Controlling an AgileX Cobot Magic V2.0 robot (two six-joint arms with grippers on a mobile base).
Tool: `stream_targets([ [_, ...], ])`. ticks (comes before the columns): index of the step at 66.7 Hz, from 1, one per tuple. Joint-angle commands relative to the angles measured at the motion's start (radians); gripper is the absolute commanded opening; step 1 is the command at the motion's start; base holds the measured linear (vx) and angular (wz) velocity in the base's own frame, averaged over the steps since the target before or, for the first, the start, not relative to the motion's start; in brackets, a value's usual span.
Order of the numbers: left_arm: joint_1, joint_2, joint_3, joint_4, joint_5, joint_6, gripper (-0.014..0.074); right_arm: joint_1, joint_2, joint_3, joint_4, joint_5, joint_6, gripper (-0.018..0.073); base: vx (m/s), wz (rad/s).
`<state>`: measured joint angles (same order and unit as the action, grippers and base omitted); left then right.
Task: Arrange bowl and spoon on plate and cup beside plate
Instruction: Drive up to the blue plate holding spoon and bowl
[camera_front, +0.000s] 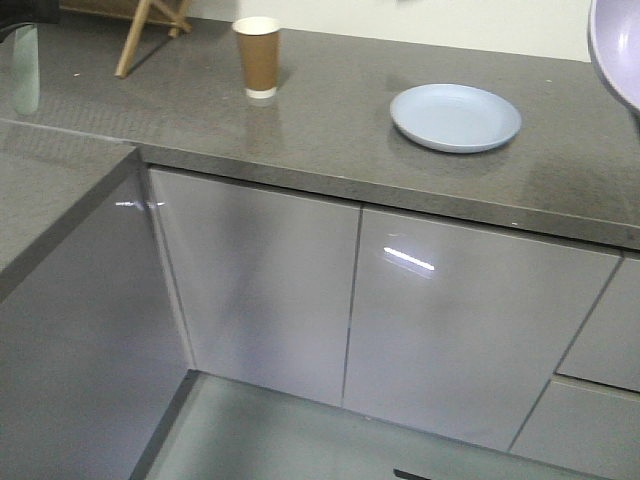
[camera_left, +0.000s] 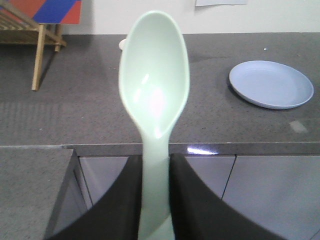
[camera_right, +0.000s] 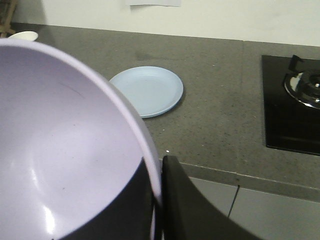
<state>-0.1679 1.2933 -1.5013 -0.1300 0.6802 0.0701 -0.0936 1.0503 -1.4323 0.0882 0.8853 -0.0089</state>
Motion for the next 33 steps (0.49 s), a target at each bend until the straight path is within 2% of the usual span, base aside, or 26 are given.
stream_targets([
  [1,-0.006,-0.024,-0.027,-0.016,-0.07,-0.001,-0.0006,-0.003,-0.01,-0.023,0.003,-0.078,-0.006,-0.0011,0.03,-0.35],
  [33,-0.006,-0.024,-0.027,-0.016,-0.07,-0.001,-0.0006,-0.003,-0.01,-0.023,0.003,-0.078,-0.006,-0.0011,0.05,-0.29],
])
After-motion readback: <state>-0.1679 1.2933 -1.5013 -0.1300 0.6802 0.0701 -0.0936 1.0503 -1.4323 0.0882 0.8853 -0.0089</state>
